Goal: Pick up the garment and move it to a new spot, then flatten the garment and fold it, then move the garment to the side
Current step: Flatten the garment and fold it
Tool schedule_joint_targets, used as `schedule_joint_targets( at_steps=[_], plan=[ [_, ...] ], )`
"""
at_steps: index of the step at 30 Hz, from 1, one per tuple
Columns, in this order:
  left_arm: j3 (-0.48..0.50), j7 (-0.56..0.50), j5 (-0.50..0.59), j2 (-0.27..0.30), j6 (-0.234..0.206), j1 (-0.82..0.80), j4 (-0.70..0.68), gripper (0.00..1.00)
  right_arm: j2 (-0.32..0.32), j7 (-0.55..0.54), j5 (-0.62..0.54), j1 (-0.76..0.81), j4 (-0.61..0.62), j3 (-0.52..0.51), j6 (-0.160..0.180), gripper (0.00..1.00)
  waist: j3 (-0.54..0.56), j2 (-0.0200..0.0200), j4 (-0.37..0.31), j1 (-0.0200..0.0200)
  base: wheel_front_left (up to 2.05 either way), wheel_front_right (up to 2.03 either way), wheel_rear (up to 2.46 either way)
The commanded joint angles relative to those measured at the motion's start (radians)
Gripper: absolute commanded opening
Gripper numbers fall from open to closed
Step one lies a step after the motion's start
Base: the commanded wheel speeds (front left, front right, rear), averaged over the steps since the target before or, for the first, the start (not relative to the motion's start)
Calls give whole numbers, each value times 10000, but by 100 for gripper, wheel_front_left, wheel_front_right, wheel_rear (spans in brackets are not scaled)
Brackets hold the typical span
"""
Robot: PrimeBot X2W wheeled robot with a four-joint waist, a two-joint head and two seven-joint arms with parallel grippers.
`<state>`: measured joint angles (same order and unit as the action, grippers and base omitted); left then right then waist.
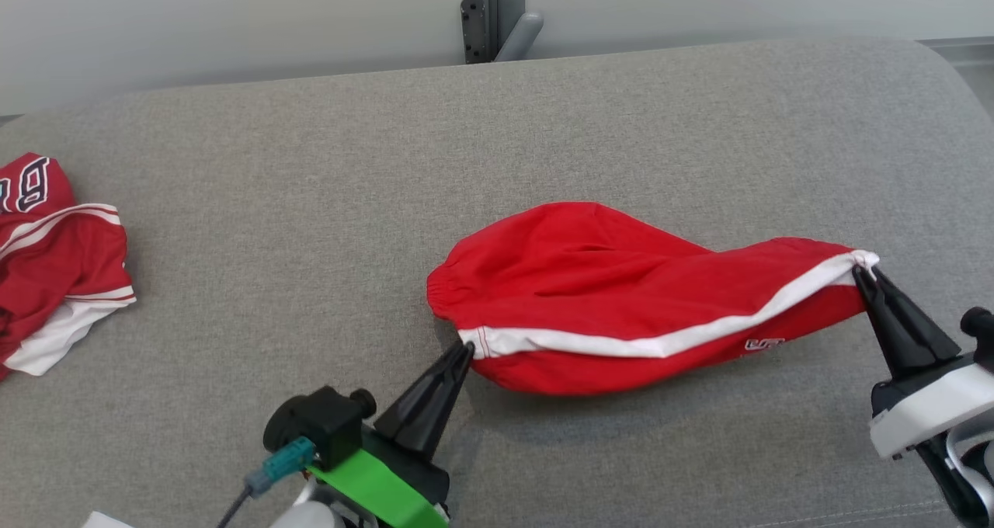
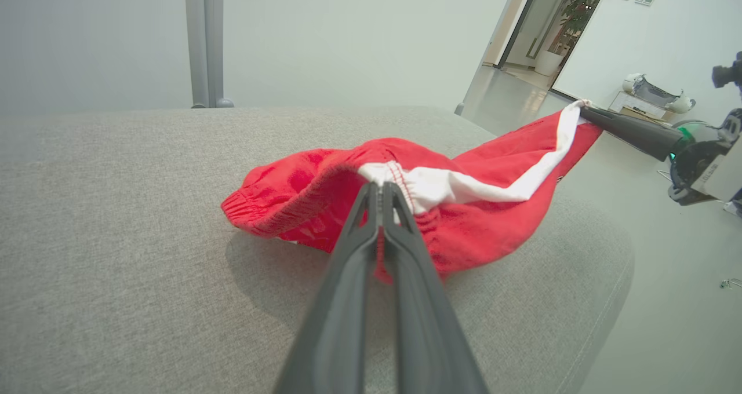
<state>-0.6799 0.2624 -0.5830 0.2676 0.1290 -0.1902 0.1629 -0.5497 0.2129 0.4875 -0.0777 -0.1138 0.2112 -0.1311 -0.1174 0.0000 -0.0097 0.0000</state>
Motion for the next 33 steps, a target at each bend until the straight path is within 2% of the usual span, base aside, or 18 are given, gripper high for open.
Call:
schedule_joint_targets(
  at_steps=[1, 5, 10, 15, 20, 24, 29, 33],
  plan=[
    [103, 18, -190, 184, 19, -318, -191, 0, -62, 52, 171, -169, 179, -116, 7, 0, 65, 0, -31, 0, 0, 0, 0],
    [498, -126, -529, 784, 19, -926, -879, 0, -26, -148, 1316, -575, 855, -495, 7, 0, 159, 0, -67, 0, 0, 0, 0],
    [826, -670, -1318, 1515, 19, -2026, -1845, 0, -383, -708, 2642, -1444, 1638, -664, 7, 0, 187, 0, -131, 0, 0, 0, 0],
    [647, -1664, -2599, 2147, 19, -3692, -3062, 0, -1039, -1383, 3364, -2673, 2310, -647, 5, 0, 183, 0, -160, 0, 0, 0, 0],
    [846, -2741, -4069, 2822, 19, -5635, -4117, 0, -1910, -2119, 3589, -3976, 2792, -728, 5, 0, 47, 0, -184, 0, 0, 0, 0],
    [840, -3493, -4840, 3133, 19, -6849, -4340, 0, -2453, -2627, 3643, -4877, 2947, -910, 7, 0, -88, 0, -195, 0, 0, 0, 0],
    [695, -4089, -5463, 3180, 19, -7718, -4071, 0, -2771, -2969, 3783, -5679, 2829, -945, 5, 0, -321, 0, -269, 0, 0, 0, 0],
    [303, -4571, -5677, 3119, 19, -8575, -3439, 0, -2787, -3272, 3780, -6472, 2386, -494, 5, 0, -733, 0, -428, 0, 0, 0, 0]
  ],
)
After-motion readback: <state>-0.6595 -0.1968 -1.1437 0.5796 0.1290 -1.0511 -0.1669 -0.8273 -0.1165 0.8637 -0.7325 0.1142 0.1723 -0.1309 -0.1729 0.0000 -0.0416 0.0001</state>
